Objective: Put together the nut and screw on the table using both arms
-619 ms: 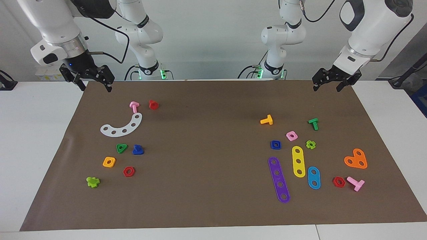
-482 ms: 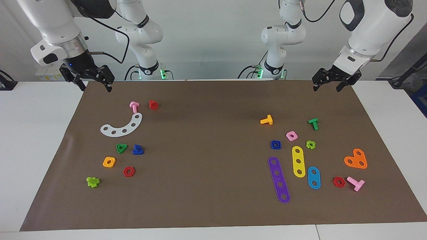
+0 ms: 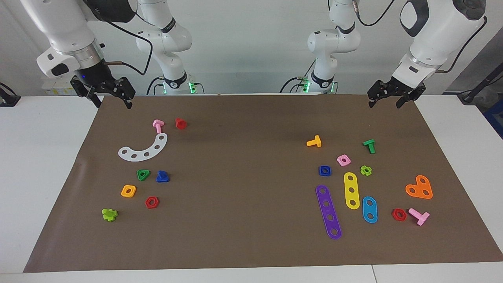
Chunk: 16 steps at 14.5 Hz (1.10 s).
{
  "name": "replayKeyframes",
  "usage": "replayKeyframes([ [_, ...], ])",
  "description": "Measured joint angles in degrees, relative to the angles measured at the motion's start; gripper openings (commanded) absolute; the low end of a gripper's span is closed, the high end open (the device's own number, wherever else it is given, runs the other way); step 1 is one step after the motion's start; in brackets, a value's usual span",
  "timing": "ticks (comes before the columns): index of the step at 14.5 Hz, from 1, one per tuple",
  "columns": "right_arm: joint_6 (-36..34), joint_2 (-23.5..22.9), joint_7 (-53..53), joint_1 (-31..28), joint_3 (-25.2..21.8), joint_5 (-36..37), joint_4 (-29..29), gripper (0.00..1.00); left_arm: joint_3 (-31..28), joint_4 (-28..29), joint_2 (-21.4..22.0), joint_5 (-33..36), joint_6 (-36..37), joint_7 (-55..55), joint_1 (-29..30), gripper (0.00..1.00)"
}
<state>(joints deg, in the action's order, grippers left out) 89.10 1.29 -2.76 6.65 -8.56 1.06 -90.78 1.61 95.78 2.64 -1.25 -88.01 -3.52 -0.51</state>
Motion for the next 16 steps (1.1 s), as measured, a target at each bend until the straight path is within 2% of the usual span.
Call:
replayKeyframes([
  [2, 2.0, 0.0, 0.0, 0.3, 0.0, -0.1, -1.3, 1.0, 0.0, 0.0, 0.0, 0.0, 0.0, 0.0, 0.0, 1.0],
  [7, 17.8, -1.7, 0.9, 3.5, 0.1, -0.3, -12.5, 1.0, 0.0, 0.0, 0.0, 0.0, 0.0, 0.0, 0.0, 1.0],
  [13, 39.1, -10.1, 6.6, 4.5, 0.0, -2.2, -23.5, 1.0, 0.1, 0.0, 0.0, 0.0, 0.0, 0.0, 0.0, 1.0],
  [16, 45.1, -13.5, 7.5, 4.5, 0.0, -2.8, -26.1, 0.94, 0.1, 0.0, 0.0, 0.0, 0.0, 0.0, 0.0, 1.0],
])
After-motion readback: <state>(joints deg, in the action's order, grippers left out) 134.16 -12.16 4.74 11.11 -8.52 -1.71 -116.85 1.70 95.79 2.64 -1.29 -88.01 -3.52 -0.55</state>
